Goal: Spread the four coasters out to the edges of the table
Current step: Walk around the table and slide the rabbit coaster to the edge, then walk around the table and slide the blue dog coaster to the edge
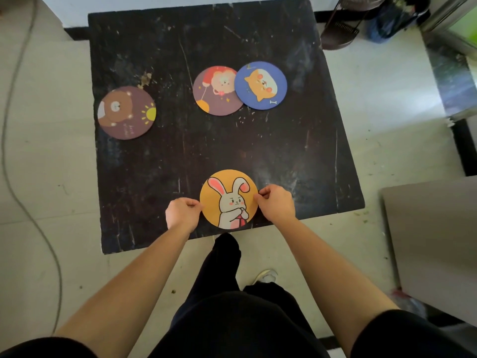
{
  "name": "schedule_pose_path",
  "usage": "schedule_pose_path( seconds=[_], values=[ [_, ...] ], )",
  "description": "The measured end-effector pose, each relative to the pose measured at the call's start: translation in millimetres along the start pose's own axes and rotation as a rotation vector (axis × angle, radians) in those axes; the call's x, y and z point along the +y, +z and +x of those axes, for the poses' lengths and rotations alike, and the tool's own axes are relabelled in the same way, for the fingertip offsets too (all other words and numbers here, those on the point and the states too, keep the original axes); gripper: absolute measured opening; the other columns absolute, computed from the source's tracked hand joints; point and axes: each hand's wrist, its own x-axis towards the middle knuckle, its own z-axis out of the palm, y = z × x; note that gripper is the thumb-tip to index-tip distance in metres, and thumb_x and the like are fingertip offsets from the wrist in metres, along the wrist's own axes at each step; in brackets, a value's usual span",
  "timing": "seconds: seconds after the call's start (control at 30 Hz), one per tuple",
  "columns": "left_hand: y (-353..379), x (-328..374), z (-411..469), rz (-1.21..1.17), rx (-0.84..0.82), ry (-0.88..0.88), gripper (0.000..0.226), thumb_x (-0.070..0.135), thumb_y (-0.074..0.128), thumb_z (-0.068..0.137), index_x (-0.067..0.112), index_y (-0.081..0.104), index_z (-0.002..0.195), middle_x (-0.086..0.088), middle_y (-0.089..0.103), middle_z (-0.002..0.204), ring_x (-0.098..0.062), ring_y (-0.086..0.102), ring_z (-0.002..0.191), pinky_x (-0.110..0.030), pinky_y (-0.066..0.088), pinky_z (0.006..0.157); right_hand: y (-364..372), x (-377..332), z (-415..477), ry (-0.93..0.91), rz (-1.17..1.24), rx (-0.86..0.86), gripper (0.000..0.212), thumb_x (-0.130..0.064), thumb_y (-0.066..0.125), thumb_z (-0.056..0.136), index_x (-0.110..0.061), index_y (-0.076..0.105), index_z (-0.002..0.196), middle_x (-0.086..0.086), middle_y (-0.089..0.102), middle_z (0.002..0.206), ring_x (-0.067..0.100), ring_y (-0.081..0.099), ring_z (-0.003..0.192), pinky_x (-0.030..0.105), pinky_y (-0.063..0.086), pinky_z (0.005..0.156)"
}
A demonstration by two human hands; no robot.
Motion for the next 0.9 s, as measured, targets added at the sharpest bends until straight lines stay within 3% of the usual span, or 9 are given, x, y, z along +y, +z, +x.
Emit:
schedule_pose_path(
  seconds=[0.17, 0.27, 0.4, 0.53, 0.6, 0.7, 0.9],
  values=[
    [-25.3, 23.9, -3.5, 0.209, 0.051, 0.231, 0.02, 0.035, 0.059, 0.093, 0.02, 0.069, 0.101, 0.001, 0.068, 0.094, -0.014, 0.061, 0.077, -0.029, 0.051, 0.064, -37.1, -9.3, -3.0, -0.062, -0.103, 0.058, 0.029, -0.045, 0.056, 0.095, -0.023, 0.067, 0.109, 0.001, 0.073, 0.1, 0.023, 0.065, 0.089, 0.034, 0.051, 0.074],
    [-46.1, 55.7, 2.9, 0.356, 0.146, 0.468, 0.027, 0.036, 0.052, 0.096, 0.017, 0.065, 0.11, -0.008, 0.065, 0.115, -0.027, 0.061, 0.1, -0.045, 0.054, 0.083, -73.2, -22.3, 0.9, -0.13, -0.133, 0.152, 0.037, -0.046, 0.048, 0.099, -0.02, 0.062, 0.122, 0.006, 0.066, 0.117, 0.028, 0.062, 0.105, 0.039, 0.048, 0.084],
    [-101.7, 182.7, -7.1, 0.441, 0.41, 0.832, 0.051, 0.042, 0.045, 0.098, 0.015, 0.046, 0.142, -0.016, 0.037, 0.155, -0.037, 0.033, 0.142, -0.055, 0.029, 0.11, -185.6, -75.7, 0.9, -0.371, -0.134, 0.499, 0.05, -0.043, 0.044, 0.103, -0.015, 0.046, 0.144, 0.014, 0.048, 0.146, 0.035, 0.048, 0.13, 0.046, 0.043, 0.101],
    [-144.9, 299.8, -45.4, 0.315, 0.703, 1.131, 0.064, 0.054, 0.034, 0.099, 0.021, 0.026, 0.153, -0.016, 0.015, 0.164, -0.036, 0.012, 0.15, -0.053, 0.01, 0.118, -293.2, -112.2, -15.4, -0.63, -0.241, 0.972, 0.059, -0.047, 0.04, 0.103, -0.019, 0.035, 0.154, 0.016, 0.025, 0.163, 0.036, 0.026, 0.149, 0.047, 0.023, 0.118],
    [-153.4, 346.0, -71.2, 0.241, 0.815, 1.208, 0.066, 0.058, 0.03, 0.099, 0.024, 0.021, 0.155, -0.015, 0.012, 0.164, -0.035, 0.009, 0.151, -0.051, 0.006, 0.119, -337.7, -117.8, -24.3, -0.692, -0.257, 1.167, 0.063, -0.051, 0.039, 0.102, -0.02, 0.029, 0.156, 0.016, 0.019, 0.165, 0.036, 0.019, 0.152, 0.047, 0.017, 0.121],
    [-139.8, 392.3, -102.9, 0.217, 0.857, 1.267, 0.068, 0.059, 0.028, 0.099, 0.024, 0.016, 0.156, -0.017, 0.009, 0.165, -0.034, 0.005, 0.151, -0.051, 0.003, 0.12, -381.7, -104.0, -26.6, -0.714, -0.281, 1.306, 0.068, -0.054, 0.039, 0.101, -0.021, 0.021, 0.158, 0.018, 0.013, 0.166, 0.036, 0.012, 0.154, 0.051, 0.013, 0.123],
    [-49.8, 438.8, -134.1, 0.382, 0.743, 1.297, 0.072, 0.06, 0.026, 0.098, 0.024, 0.007, 0.157, -0.016, -0.001, 0.165, -0.034, -0.003, 0.152, -0.056, 0.003, 0.119, -432.2, -20.4, 27.1, -0.633, -0.326, 1.261, 0.076, -0.059, 0.036, 0.1, -0.019, 0.013, 0.16, 0.02, 0.004, 0.167, 0.036, 0.003, 0.155, 0.052, 0.008, 0.124]
  ],
)
